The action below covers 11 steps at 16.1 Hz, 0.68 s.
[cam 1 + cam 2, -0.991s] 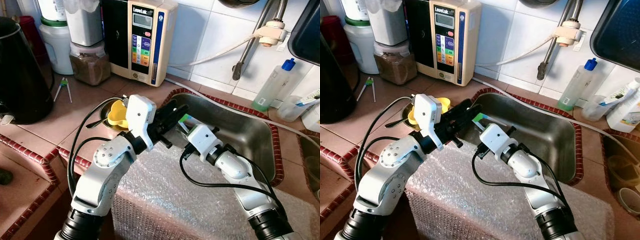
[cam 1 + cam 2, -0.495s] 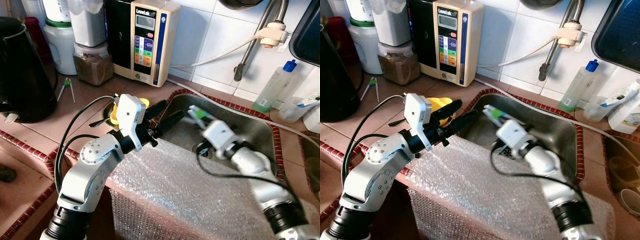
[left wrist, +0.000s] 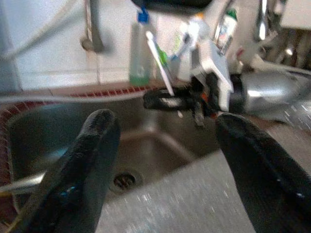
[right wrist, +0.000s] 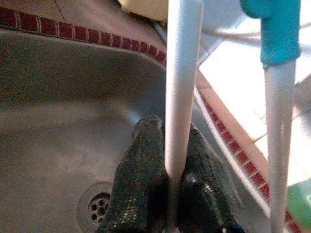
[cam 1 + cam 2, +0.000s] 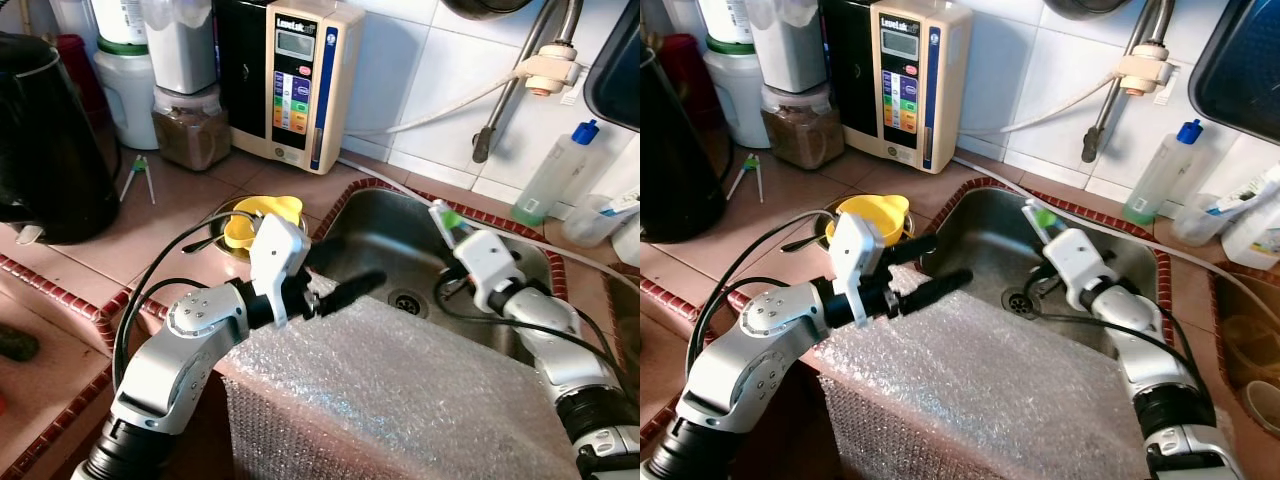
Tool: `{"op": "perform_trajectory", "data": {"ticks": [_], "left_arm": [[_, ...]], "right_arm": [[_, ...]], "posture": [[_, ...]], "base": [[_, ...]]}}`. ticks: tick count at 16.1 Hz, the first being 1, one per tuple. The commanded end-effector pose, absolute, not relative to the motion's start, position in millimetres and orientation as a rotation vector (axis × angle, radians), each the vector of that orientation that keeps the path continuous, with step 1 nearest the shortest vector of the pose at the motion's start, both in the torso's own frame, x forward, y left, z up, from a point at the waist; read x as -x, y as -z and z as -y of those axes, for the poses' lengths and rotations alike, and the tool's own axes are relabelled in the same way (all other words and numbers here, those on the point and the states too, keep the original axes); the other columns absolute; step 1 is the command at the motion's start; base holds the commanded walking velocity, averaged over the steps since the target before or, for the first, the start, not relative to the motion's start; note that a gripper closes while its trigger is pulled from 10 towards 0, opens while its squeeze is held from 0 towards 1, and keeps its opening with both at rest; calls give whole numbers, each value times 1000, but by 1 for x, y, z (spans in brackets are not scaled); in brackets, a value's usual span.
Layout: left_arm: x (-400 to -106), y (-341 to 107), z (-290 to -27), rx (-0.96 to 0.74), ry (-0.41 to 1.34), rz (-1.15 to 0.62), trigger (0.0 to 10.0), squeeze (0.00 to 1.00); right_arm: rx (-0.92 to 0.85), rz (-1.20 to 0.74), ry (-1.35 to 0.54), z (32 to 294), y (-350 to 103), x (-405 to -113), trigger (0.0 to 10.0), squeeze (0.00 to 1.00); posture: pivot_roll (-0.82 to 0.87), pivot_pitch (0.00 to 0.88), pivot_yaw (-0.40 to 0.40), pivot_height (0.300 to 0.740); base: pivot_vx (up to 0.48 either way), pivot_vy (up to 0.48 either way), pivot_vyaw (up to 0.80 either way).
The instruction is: Kitchen organization
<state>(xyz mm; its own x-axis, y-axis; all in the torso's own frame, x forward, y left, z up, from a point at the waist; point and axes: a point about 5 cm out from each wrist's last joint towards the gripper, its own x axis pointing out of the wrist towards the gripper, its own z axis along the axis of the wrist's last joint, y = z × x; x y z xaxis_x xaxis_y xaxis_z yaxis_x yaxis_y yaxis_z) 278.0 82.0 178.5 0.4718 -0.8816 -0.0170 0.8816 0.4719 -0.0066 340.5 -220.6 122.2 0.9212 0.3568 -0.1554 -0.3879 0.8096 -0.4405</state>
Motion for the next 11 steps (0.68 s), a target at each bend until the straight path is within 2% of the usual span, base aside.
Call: {"op": "perform_trajectory", "data": {"ticks": [1, 2, 3, 4, 6, 7, 8, 11], "left_arm": [[-276, -172, -78, -6, 1115, -62, 10000, 1000], [-276, -169, -79, -16, 1115, -75, 10000, 1000], [-274, -164, -79, -40, 1127, -96, 10000, 1000], [-274, -163, -78, -55, 1129, -97, 10000, 1000], [-272, -162, -77, -69, 1140, -106, 10000, 1000], [-271, -161, -77, -74, 1146, -109, 10000, 1000], [-272, -162, -77, -72, 1142, -106, 10000, 1000], [-274, -161, -76, -96, 1138, -106, 10000, 1000]], "right_arm": [[430, -113, -366, 231, -117, -340, 0, 0], [402, -146, -364, 233, -110, -337, 39, 0], [394, -187, -352, 235, -99, -334, 7922, 0], [434, -212, -356, 236, -93, -332, 10000, 0], [465, -249, -350, 239, -86, -330, 10000, 0], [470, -264, -340, 241, -84, -330, 10000, 804], [489, -274, -337, 243, -83, -330, 10000, 1000], [539, -283, -293, 248, -82, -332, 10000, 1000]], "posture": [[157, 0, -77, 740], [157, 0, -75, 740], [159, 0, -75, 740], [159, 0, -75, 740], [163, 0, -75, 740], [165, 0, -76, 740], [164, 0, -76, 740], [162, 0, -76, 740]], "base": [[0, 0, 0], [0, 0, 0], [0, 0, 0], [0, 0, 0], [0, 0, 0], [0, 0, 0], [0, 0, 0], [0, 0, 0]]}}
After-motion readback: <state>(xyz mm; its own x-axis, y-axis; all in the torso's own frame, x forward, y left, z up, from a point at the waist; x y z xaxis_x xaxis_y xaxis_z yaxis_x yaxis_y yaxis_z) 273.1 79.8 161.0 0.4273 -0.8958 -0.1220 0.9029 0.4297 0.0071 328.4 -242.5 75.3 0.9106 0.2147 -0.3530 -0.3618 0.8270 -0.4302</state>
